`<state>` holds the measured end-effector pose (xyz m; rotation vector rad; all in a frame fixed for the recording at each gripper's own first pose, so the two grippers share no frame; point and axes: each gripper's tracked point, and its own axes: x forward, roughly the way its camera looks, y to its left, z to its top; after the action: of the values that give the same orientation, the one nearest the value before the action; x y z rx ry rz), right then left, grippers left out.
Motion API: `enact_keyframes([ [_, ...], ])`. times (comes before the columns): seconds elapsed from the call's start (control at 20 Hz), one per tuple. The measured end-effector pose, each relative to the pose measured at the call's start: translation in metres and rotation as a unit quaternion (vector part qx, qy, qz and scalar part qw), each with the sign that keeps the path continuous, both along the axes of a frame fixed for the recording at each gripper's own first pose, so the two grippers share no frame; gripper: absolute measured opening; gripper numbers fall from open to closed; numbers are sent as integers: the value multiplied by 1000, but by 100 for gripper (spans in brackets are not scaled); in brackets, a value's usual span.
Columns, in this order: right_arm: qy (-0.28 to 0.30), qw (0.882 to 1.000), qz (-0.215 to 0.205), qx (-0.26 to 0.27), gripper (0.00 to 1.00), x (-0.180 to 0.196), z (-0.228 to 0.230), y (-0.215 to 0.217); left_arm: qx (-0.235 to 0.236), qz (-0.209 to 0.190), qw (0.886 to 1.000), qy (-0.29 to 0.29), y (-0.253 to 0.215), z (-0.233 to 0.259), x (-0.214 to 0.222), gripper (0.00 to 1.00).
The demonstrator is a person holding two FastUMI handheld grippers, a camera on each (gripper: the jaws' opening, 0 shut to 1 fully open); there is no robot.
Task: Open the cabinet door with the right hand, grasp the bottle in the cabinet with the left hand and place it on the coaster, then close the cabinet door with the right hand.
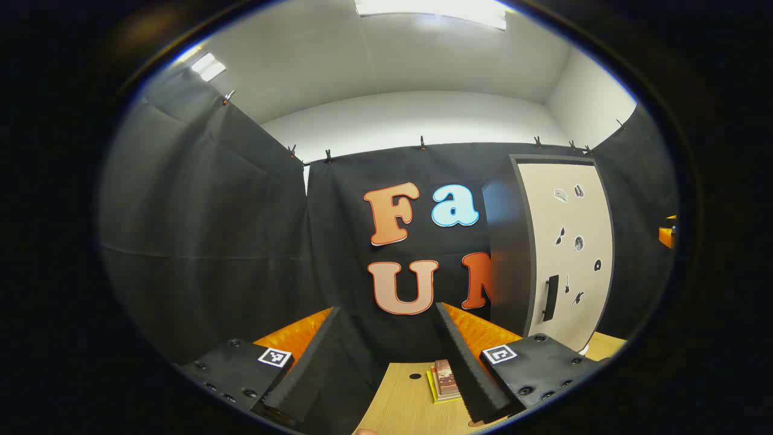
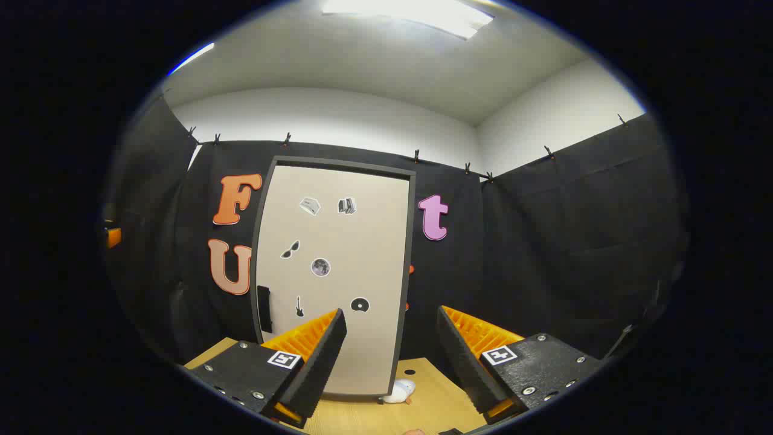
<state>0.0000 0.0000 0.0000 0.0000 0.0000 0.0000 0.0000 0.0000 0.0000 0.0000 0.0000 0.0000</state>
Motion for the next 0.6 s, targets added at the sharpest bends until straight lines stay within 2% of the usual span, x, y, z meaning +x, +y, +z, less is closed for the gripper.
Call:
enact_keyframes([
  [0.6, 0, 1000, 2, -3, 93, -3, 1, 5, 6, 7, 1000, -8, 9, 7, -1, 99],
])
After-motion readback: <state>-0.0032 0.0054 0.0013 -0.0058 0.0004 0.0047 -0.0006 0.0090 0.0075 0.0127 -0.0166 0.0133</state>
